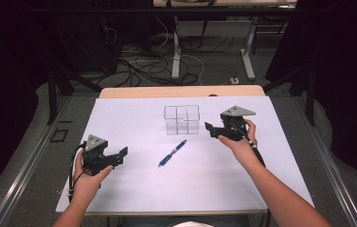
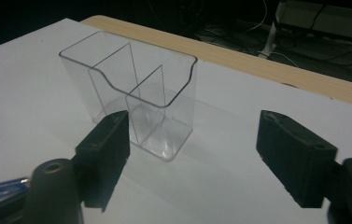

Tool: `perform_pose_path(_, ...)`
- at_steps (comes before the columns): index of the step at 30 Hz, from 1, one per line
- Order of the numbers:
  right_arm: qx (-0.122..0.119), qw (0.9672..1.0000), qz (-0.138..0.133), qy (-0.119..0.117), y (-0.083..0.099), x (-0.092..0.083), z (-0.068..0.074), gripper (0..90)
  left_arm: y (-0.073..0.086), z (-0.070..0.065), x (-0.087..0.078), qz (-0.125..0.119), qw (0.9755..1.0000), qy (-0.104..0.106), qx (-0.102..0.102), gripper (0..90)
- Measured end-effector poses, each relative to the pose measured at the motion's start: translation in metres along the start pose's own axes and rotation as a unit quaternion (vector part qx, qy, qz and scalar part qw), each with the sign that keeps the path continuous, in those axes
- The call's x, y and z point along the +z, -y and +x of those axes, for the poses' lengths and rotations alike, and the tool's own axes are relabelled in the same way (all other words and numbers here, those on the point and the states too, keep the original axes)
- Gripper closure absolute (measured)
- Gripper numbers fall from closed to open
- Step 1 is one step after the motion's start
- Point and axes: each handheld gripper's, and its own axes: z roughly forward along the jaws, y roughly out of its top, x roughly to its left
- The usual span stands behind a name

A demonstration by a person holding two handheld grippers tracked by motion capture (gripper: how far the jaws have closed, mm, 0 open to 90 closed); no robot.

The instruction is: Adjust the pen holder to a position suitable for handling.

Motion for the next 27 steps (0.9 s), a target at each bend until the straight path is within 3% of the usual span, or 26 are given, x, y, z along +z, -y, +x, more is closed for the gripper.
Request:
perform_pose_path(4, 0.003, 1.0, 0.003, -0.001, 0.007, -0.019, 0.004, 15.8, -0.001, -0.001, 0.0, 0.0, 1.0, 0.001, 0.002, 15.2)
perform_pose_path(9, 0.012, 0.9999, 0.006, -0.006, 0.014, -0.036, 0.004, 15.0, -0.002, -0.001, -0.001, -0.004, 1.0, -0.002, -0.002, 15.0)
perform_pose_path(17, 0.024, 0.9996, -0.004, 0.017, 0.032, -0.067, 0.002, 10.5, -0.002, -0.005, -0.004, -0.015, 0.9999, 0.001, -0.006, 14.1)
perform_pose_path(27, 0.032, 0.9988, 0.002, 0.036, 0.051, -0.086, -0.003, 2.0, -0.004, -0.009, -0.002, -0.017, 0.9994, 0.03, -0.009, 14.0)
